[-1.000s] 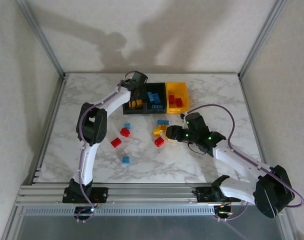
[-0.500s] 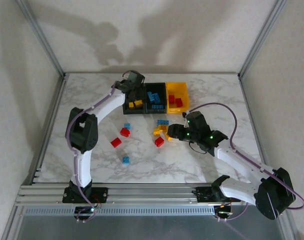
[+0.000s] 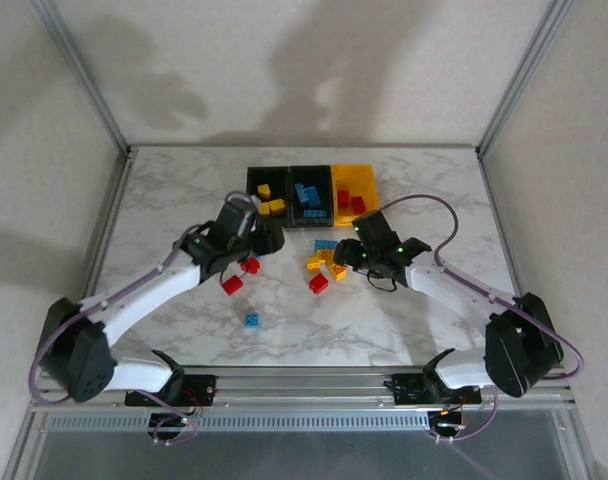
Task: Sort the legos into containers by color
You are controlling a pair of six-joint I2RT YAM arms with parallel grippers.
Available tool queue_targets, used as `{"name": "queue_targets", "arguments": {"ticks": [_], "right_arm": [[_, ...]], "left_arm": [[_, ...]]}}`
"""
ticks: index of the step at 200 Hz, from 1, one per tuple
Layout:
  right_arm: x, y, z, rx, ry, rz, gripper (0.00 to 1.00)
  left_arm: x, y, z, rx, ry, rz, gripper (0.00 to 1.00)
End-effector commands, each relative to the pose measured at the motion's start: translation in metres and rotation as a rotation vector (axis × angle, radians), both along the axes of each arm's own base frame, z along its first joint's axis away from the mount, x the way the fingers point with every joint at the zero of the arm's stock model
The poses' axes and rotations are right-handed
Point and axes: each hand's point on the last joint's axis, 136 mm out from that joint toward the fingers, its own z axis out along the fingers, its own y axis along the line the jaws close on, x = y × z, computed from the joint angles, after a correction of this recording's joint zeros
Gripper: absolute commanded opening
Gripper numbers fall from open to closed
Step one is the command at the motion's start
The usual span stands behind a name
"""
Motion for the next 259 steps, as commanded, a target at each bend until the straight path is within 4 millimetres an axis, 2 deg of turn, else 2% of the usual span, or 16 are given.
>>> {"name": "queue_targets", "arguments": {"ticks": [1,26,44,62,89,117,158,193,234,259], "right_arm": [[0.006,0.003,-0.002,-0.021,0.016,-0.043,0.62],[0.009,0.007,-0.006,-0.038,0.021,-0.036,0.62],[0.010,0.008,-0.006,-0.042,0.022,-0.032,0.62],[0.010,0.007,-0.001,-0.032,0.001,-0.028,0.62],[0.004,0.006,0.012,0.002,-0.043,-0.001,0.62],[-0.012,0.007,0.020,0.054,-0.081,0.076,0.62],[-0.046,-0.005,0.021,0.063,-0.048,0.145,0.61],[-0.060,-0.028,0.026,0.044,-0.066,0.110,0.62],[-0.066,-0.041,0.031,0.067,-0.085,0.082,0.63],[-0.069,-0.048,0.025,0.062,-0.080,0.070,0.63]], "left_arm": [[-0.020,0.002,0.004,-0.094,-0.019,0.010,0.65],[-0.039,0.009,-0.004,-0.140,-0.012,0.023,0.66],[-0.045,0.012,-0.009,-0.139,-0.003,0.032,0.66],[-0.045,0.009,-0.011,-0.143,-0.001,0.045,0.66],[-0.042,-0.005,-0.016,-0.110,0.014,0.050,0.66],[-0.035,-0.027,-0.028,-0.069,0.044,0.053,0.66],[-0.018,-0.063,-0.047,0.021,0.074,0.054,0.66],[-0.002,-0.094,-0.065,0.086,0.093,0.043,0.67],[0.017,-0.106,-0.096,0.208,0.126,0.059,0.67],[0.022,-0.113,-0.109,0.230,0.143,0.056,0.64]]}}
